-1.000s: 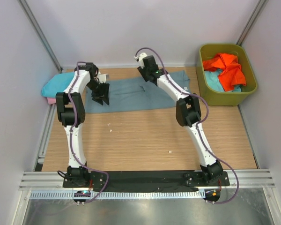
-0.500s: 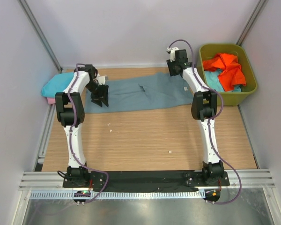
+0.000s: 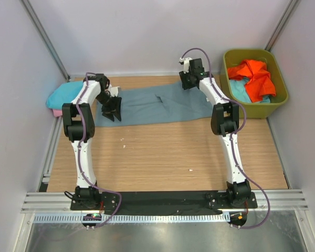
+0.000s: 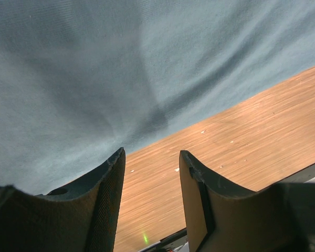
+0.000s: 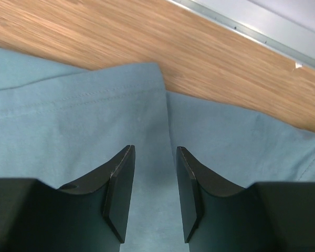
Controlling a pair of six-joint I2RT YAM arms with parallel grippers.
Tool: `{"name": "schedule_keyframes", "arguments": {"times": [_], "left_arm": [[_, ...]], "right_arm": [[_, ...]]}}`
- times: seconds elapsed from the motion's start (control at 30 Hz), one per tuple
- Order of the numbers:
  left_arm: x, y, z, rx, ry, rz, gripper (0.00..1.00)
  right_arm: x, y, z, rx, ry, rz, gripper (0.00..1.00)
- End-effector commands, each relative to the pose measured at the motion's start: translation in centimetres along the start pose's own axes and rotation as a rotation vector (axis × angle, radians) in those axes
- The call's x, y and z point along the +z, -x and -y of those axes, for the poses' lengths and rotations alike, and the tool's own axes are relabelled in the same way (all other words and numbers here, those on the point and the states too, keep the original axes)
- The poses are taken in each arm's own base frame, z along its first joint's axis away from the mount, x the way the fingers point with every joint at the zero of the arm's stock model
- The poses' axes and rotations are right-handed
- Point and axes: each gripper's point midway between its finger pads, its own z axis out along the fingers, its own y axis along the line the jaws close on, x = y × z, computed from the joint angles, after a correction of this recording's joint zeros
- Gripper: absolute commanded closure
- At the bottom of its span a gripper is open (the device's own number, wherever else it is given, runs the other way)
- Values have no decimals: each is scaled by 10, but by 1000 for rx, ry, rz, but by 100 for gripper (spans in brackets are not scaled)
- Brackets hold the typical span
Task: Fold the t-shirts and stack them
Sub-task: Fold the tshirt
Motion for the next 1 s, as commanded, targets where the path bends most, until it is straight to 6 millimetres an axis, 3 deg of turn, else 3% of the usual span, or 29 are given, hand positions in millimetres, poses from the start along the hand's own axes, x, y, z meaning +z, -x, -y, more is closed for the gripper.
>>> {"name": "schedule_keyframes", "arguments": {"times": [0.0,0.2,0.37,0.5,0.53,0.63,0.97], "left_arm": [[-21,6,5,27,14,56,53],[-20,6,3,28,20,54,53],[-19,7,2,30,24,53,53],[-19,6,2,32,29,52,53],[-19,6,2,31,29,51,53],[-19,5,1,31,30,49,53],[-18,7,1,30,27,51,53]], "right_arm": [[-2,10,3,6,-2,29,57],[2,7,5,8,-6,24,57],[5,0,1,7,9,6,62],[8,-2,3,10,1,4,78],[9,-4,4,10,-5,2,89],[8,-1,7,10,-25,8,99],[-6,16,46,8,-132,51,99]]}}
